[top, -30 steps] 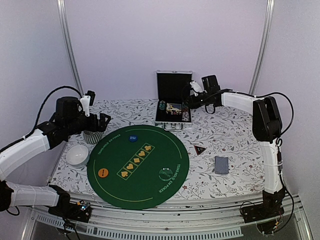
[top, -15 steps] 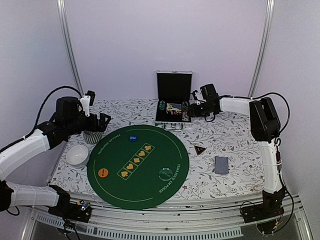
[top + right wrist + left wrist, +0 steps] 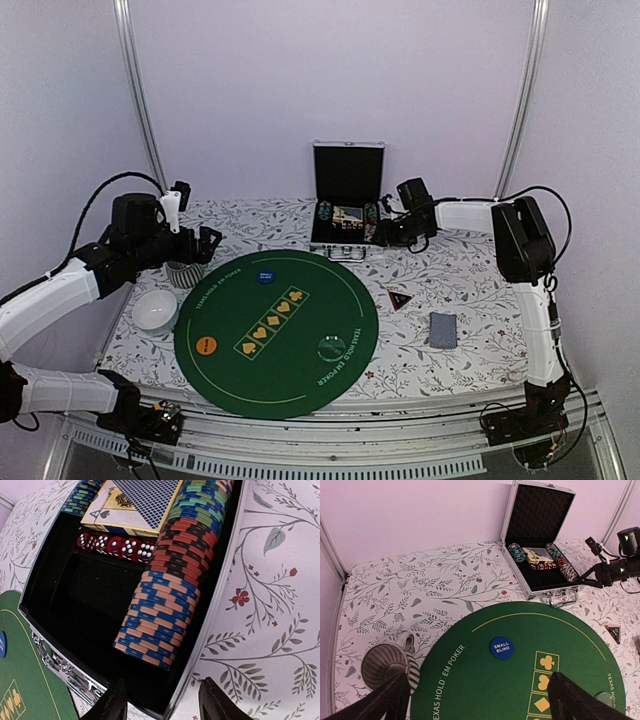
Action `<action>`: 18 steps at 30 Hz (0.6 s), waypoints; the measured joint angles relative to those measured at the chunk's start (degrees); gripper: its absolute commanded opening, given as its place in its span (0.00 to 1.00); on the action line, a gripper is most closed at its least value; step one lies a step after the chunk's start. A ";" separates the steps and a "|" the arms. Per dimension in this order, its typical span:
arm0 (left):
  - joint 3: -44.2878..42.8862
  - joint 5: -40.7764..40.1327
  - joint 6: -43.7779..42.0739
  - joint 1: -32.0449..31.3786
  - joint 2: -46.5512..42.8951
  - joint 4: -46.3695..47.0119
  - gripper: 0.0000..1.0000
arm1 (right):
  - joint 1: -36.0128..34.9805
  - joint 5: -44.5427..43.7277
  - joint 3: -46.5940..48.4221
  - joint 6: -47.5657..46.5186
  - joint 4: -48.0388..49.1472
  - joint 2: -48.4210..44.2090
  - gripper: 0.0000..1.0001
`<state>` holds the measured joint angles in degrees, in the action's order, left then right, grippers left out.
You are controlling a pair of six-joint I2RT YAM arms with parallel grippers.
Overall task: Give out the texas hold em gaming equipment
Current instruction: Move the chip case to the center of the board.
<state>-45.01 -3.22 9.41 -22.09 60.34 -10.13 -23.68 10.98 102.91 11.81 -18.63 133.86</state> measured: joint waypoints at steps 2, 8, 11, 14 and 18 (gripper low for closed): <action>0.00 0.00 0.00 0.00 0.00 0.00 0.98 | -0.11 0.37 1.38 0.00 -0.13 0.96 0.49; 0.00 0.00 0.00 0.00 0.00 0.00 0.98 | -0.33 0.15 4.79 0.39 -0.44 3.52 0.43; 0.00 0.00 -0.02 0.00 0.00 0.00 0.98 | -0.31 -0.28 6.05 1.11 -1.46 4.13 0.41; 0.00 0.00 -0.02 0.00 -0.02 0.00 0.98 | -0.31 -0.70 8.07 2.10 -2.40 5.27 0.39; 0.00 -0.02 -0.02 0.00 -0.35 0.00 0.98 | -0.33 -1.07 9.97 3.08 -2.27 6.60 0.35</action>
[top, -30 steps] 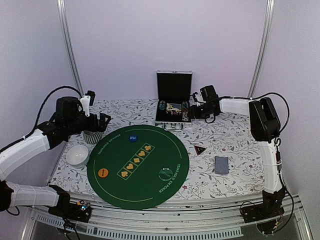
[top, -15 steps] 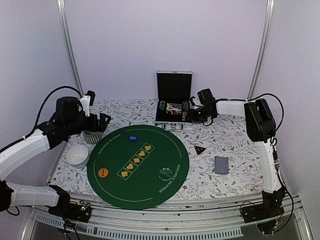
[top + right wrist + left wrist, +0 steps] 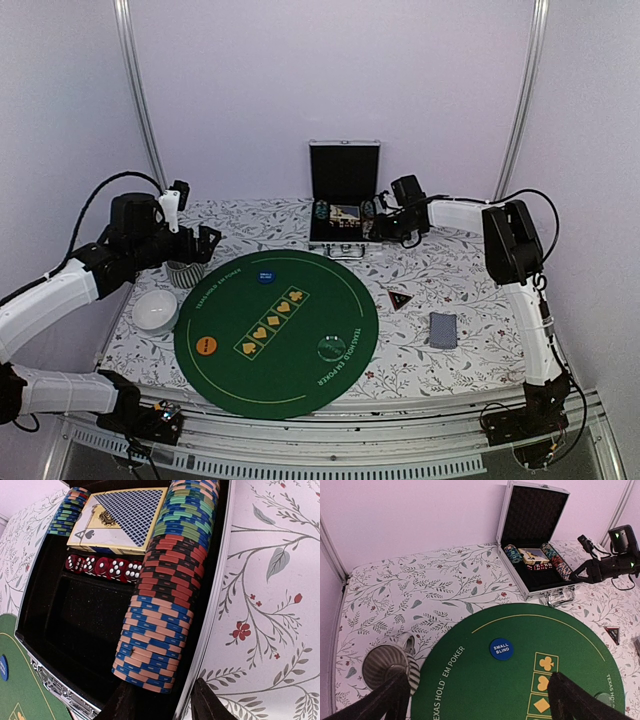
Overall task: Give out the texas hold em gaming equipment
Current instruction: Move the chip case to the center of the board.
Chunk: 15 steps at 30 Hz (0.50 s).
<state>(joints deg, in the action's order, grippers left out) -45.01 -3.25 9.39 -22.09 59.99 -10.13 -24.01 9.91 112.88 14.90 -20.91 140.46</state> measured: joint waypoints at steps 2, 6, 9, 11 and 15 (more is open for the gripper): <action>0.00 0.00 0.00 0.00 -0.20 0.00 0.98 | 0.00 -0.22 0.04 0.59 0.09 0.02 0.31; 0.00 0.00 0.02 0.00 -0.35 0.00 0.98 | 0.00 -0.48 -0.44 1.20 0.68 -0.04 0.27; 0.00 0.00 0.00 0.00 -0.39 0.00 0.98 | 0.00 -0.83 -2.91 1.64 2.99 -1.03 0.27; 0.00 0.00 0.00 0.00 -0.39 0.00 0.98 | -0.09 -1.46 -5.16 2.03 4.70 -1.92 0.25; 0.00 0.00 0.00 0.00 -0.39 0.00 0.98 | -0.33 -2.89 -10.25 2.29 8.39 -4.42 0.24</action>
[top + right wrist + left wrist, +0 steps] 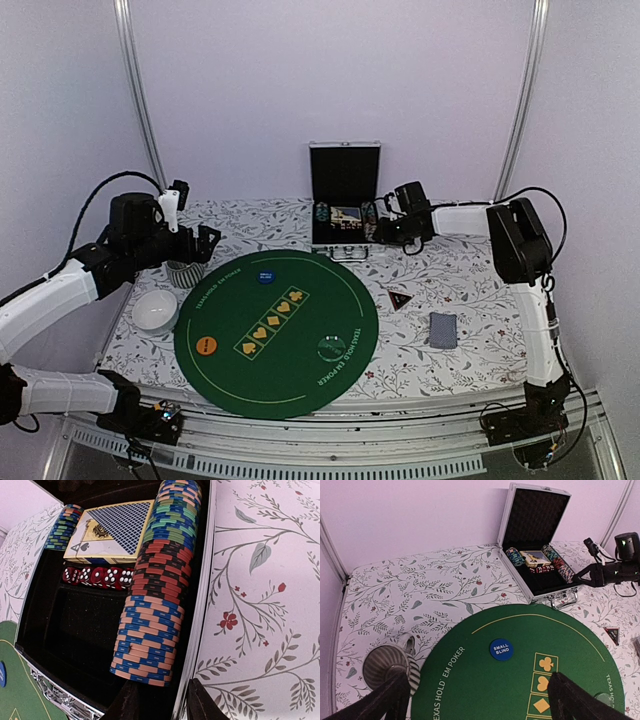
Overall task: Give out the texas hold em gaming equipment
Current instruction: Move the chip case to the center of the board.
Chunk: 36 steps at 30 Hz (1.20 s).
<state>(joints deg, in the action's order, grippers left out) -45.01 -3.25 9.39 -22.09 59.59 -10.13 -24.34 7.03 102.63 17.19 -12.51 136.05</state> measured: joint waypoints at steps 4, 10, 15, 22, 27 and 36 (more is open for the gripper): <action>0.00 -0.02 0.00 0.00 -0.02 0.00 0.98 | 0.00 -0.85 -4.04 -0.02 1.60 -2.40 0.24; 0.00 -0.02 0.00 0.00 -0.02 0.02 0.98 | 0.26 -2.29 -10.34 -1.01 1.18 -7.04 0.24; 0.00 0.00 0.00 0.00 -0.11 0.00 0.98 | 0.28 -2.51 -14.47 -1.60 2.25 -9.64 0.25; 0.00 0.02 0.00 0.02 -0.11 0.00 0.98 | 0.42 -1.29 -15.26 -3.78 1.31 -10.86 0.26; 0.00 0.02 0.00 0.02 -0.26 0.00 0.98 | 1.33 -0.24 -15.23 -5.53 -0.37 -11.39 0.26; 0.02 0.28 0.02 0.02 -0.87 0.22 0.98 | 3.06 8.59 -18.36 -15.96 -6.67 -17.88 0.45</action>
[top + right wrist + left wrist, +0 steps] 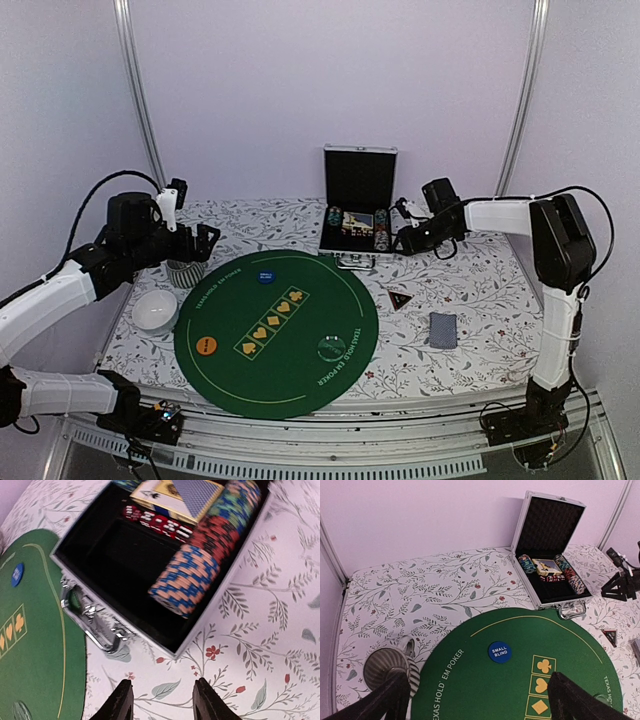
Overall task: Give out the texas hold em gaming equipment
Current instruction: Move the chip case to the center of the board.
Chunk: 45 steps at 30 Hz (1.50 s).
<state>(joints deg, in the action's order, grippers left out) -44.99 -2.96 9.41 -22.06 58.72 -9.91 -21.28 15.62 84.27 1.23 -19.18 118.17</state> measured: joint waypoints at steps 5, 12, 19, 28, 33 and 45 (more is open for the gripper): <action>0.00 -0.02 -0.02 0.00 0.00 0.02 0.98 | -0.57 6.78 2.54 -11.34 -1.95 -2.69 0.48; 0.00 -0.04 -0.04 0.00 0.17 0.20 0.98 | -4.33 11.50 11.56 -28.02 -3.80 2.32 0.56; 0.00 -0.07 -0.26 0.00 0.46 0.20 0.98 | -5.90 11.54 24.83 -35.21 -7.08 15.04 0.60; 0.09 0.00 -0.39 0.00 0.57 0.20 0.98 | -6.10 8.48 27.34 -38.23 -10.99 20.87 0.41; 0.11 0.13 -0.39 0.00 0.57 0.20 0.98 | -6.23 6.86 27.87 -38.01 -10.54 20.87 0.31; 0.17 0.17 -0.42 0.00 0.57 0.20 0.98 | -6.16 3.87 21.31 -34.86 -5.99 17.16 0.27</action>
<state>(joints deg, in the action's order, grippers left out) -44.82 -2.79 8.99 -22.06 59.29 -9.72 -27.44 19.49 105.58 -33.63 -25.17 135.33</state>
